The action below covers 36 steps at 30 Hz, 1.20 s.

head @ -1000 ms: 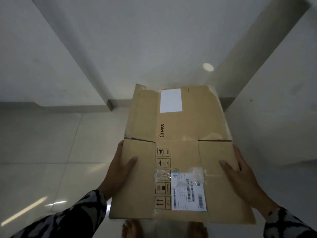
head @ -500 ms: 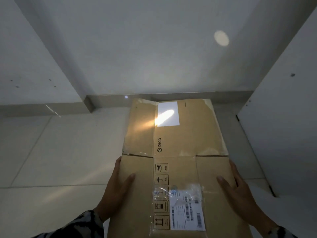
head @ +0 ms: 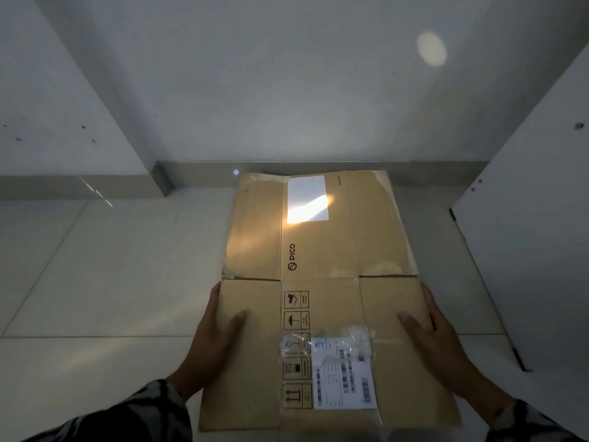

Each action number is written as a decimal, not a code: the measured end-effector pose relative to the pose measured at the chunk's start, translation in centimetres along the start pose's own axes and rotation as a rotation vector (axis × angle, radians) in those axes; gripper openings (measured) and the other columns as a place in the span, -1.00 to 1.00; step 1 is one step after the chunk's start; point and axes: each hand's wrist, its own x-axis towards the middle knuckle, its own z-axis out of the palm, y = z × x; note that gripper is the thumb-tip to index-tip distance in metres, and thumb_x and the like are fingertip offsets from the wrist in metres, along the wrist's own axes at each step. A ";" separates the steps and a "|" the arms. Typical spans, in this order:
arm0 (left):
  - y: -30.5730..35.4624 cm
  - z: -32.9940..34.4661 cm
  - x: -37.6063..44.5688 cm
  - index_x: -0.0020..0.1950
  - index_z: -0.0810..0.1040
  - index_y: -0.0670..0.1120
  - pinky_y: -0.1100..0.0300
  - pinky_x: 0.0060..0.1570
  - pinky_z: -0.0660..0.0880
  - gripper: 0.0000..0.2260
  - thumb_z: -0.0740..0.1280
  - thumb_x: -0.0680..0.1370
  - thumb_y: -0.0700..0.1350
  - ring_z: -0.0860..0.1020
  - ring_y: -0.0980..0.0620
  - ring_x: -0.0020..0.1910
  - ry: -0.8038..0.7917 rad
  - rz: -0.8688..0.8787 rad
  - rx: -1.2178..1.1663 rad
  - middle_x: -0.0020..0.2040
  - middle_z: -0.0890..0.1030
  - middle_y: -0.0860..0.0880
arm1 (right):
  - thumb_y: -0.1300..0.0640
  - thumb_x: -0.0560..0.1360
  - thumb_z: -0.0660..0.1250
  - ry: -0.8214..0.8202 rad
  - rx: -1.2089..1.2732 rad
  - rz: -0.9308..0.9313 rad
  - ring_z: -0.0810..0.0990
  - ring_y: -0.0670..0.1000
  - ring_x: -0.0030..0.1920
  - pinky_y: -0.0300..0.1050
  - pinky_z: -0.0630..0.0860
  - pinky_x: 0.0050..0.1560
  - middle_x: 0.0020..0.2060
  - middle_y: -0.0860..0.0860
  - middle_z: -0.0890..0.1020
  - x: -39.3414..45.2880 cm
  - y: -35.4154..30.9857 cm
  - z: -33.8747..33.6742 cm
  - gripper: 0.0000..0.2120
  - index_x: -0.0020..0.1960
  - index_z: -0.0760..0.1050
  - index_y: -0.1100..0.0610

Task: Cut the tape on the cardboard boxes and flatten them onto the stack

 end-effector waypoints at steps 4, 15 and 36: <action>1.4 -0.7 2.0 0.50 0.11 0.26 0.16 -0.15 0.64 -0.42 0.33 0.57 0.13 0.61 0.02 0.12 -0.040 -0.005 0.003 0.30 0.48 0.12 | -0.06 0.55 0.33 -0.037 -0.001 -0.016 0.53 0.04 0.25 0.10 0.51 0.26 0.38 -0.02 0.45 1.4 -0.8 0.5 -0.29 0.58 0.04 -0.22; 1.6 -1.2 3.5 0.51 0.10 0.23 0.12 -0.05 0.63 -0.35 0.35 0.51 0.21 0.55 0.02 0.18 -0.110 -0.144 -0.012 0.34 0.45 0.05 | -0.15 0.52 0.33 -0.072 -0.058 0.037 0.45 0.03 0.31 0.00 0.44 0.29 0.44 -0.01 0.37 2.5 -1.1 0.4 -0.23 0.59 -0.03 -0.21; 1.3 -1.0 4.5 0.46 0.18 0.01 0.01 0.12 0.53 -0.41 0.36 0.54 0.15 0.48 -0.03 0.20 -0.128 -0.297 0.116 0.33 0.42 -0.03 | -0.11 0.59 0.26 -0.100 0.050 0.114 0.54 0.09 0.20 0.06 0.46 0.27 0.31 0.07 0.52 3.3 -1.6 1.1 -0.48 0.48 0.31 0.05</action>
